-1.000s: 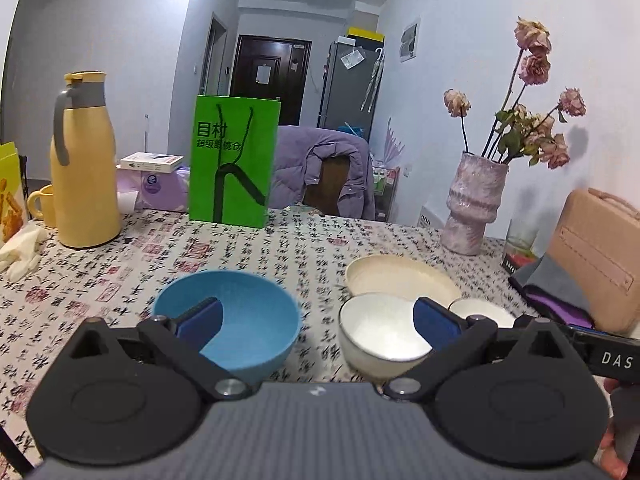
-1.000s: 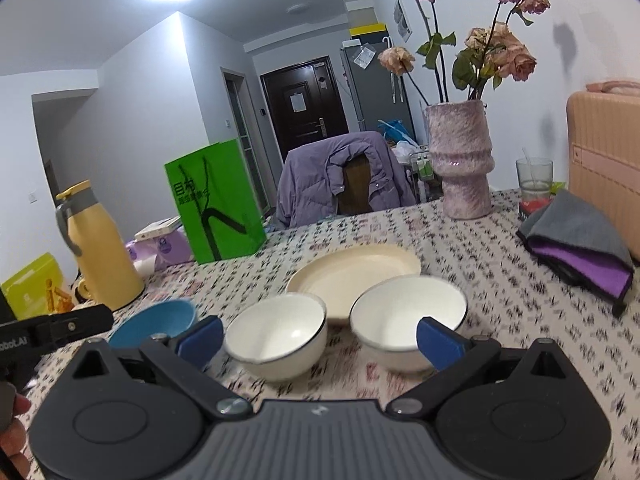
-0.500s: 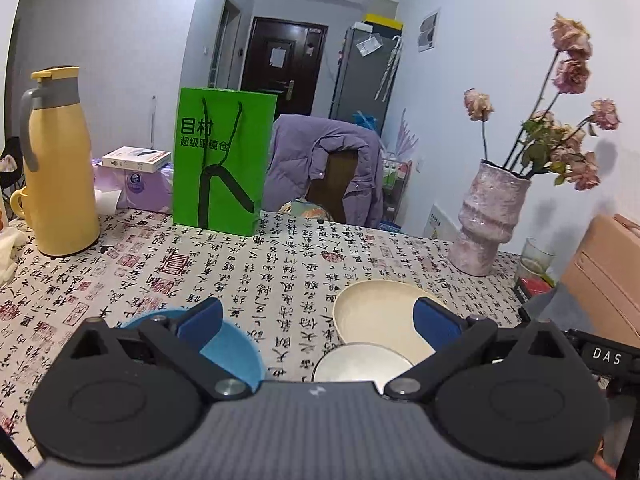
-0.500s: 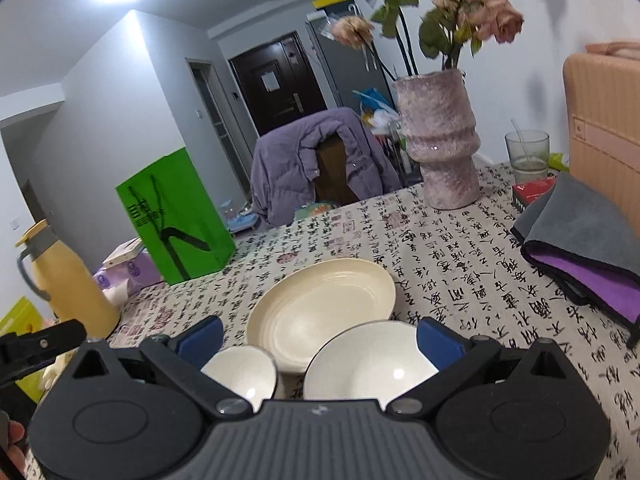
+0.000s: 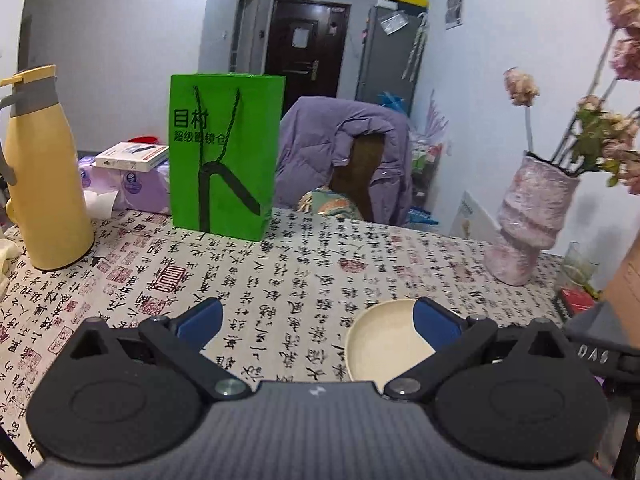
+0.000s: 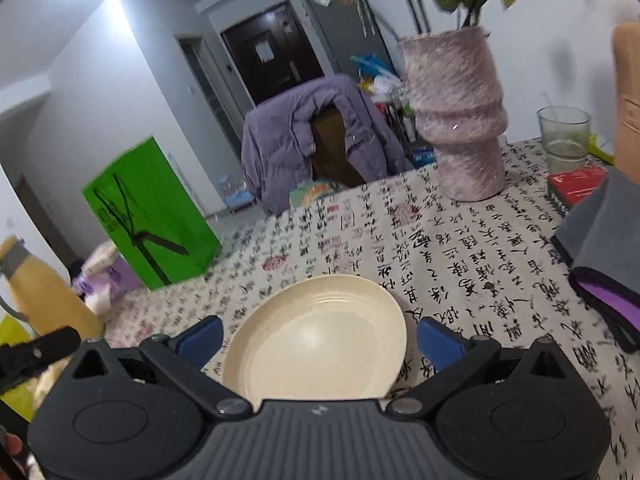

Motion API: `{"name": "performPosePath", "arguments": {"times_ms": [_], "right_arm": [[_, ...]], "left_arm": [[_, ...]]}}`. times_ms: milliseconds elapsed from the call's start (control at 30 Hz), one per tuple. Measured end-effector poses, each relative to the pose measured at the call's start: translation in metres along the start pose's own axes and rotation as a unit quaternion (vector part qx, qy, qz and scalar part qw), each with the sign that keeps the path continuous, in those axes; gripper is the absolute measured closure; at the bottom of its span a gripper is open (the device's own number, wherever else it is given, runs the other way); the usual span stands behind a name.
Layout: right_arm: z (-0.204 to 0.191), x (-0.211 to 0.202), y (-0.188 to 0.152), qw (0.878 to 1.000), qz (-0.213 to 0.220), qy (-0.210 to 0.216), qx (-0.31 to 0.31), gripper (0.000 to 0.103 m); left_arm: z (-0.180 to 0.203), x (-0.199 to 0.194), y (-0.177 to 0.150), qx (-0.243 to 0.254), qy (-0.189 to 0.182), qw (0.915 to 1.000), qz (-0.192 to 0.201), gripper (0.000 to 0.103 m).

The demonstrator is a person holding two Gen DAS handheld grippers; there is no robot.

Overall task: Organize plates and bowls
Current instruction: 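Reach both open tools past the white bowls to the third cream plate's rim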

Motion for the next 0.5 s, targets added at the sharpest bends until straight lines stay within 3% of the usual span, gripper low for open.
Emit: {"name": "performPosePath", "arguments": {"times_ms": [167, 500], "right_arm": [[-0.001, 0.03, 0.002, 0.999, -0.033, -0.022, -0.015, 0.0], [0.028, 0.05, -0.004, 0.998, -0.062, -0.007, 0.02, 0.0]], "left_arm": [[-0.005, 0.034, 0.005, -0.022, 0.016, 0.9989, -0.038, 0.0], [-0.002, 0.089, -0.003, -0.029, 0.053, 0.9936, -0.096, 0.0]]}}
Point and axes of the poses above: each gripper's, at about its wrist camera, not at the fingertips, and x roughly the way its jaws point, z to its right, y to its top, the point moved 3 cm from there along x, roughly the way its jaws point, and after that the axes turned 1 degree about z, right-handed, at the moved point
